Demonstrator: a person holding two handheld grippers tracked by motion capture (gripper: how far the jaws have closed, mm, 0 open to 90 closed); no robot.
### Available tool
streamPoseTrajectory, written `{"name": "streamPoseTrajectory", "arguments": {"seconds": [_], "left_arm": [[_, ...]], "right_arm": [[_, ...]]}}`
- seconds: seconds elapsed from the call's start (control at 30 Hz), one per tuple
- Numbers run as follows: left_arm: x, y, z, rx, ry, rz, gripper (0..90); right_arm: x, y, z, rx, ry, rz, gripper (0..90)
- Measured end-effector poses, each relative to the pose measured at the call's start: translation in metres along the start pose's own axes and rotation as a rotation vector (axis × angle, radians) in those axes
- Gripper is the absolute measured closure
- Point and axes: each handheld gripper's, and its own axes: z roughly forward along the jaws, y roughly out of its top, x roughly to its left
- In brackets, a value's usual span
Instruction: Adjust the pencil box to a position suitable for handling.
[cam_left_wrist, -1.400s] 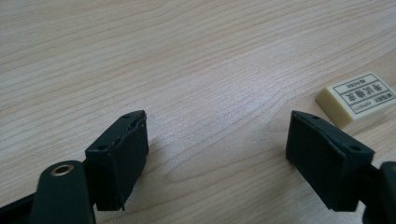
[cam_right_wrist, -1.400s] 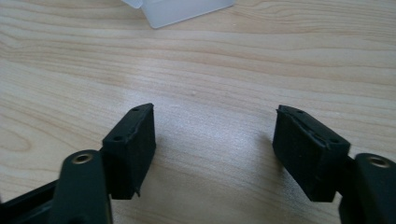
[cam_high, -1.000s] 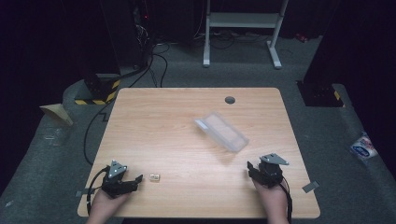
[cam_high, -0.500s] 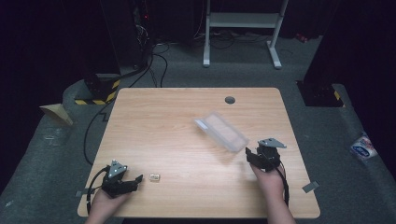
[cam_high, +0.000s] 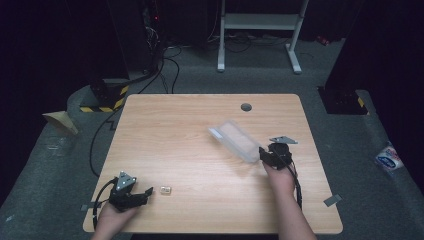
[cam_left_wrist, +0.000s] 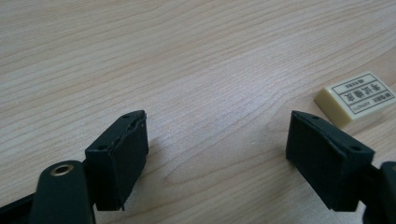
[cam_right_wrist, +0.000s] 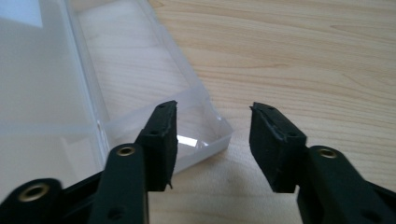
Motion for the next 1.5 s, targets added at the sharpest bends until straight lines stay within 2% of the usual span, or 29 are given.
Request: {"name": "streamPoseTrajectory", "arguments": {"seconds": [0.07,0.3,0.37,0.47,0.57,0.73,1.03,1.37,1.5], "left_arm": [[0.000,0.000,0.000,0.000,0.000,-0.001,21.3],[0.000,0.000,0.000,0.000,-0.003,0.000,21.2],[0.000,0.000,0.000,0.000,-0.003,0.000,21.3],[0.000,0.000,0.000,0.000,-0.003,0.000,21.3],[0.000,0.000,0.000,0.000,-0.005,0.002,21.3],[0.000,0.000,0.000,0.000,-0.005,0.002,21.3],[0.000,0.000,0.000,0.000,-0.005,0.003,21.4],[0.000,0.000,0.000,0.000,-0.006,0.003,21.4],[0.000,0.000,0.000,0.000,-0.005,0.004,21.4]], "right_arm": [[0.000,0.001,0.001,0.001,0.000,0.004,54.9],[-0.002,0.006,0.007,0.005,-0.019,-0.029,66.5],[-0.005,0.006,0.010,0.037,-0.009,-0.010,68.0],[-0.006,0.005,0.014,0.052,-0.009,-0.038,73.6],[-0.007,0.007,0.013,0.053,-0.002,-0.037,76.6],[-0.006,0.006,0.014,0.051,-0.001,-0.059,77.8],[-0.002,0.003,0.016,0.053,0.008,-0.070,80.2],[0.008,-0.007,0.008,0.038,0.020,-0.089,81.4],[0.014,-0.014,0.002,0.024,0.021,-0.116,81.3]]}}
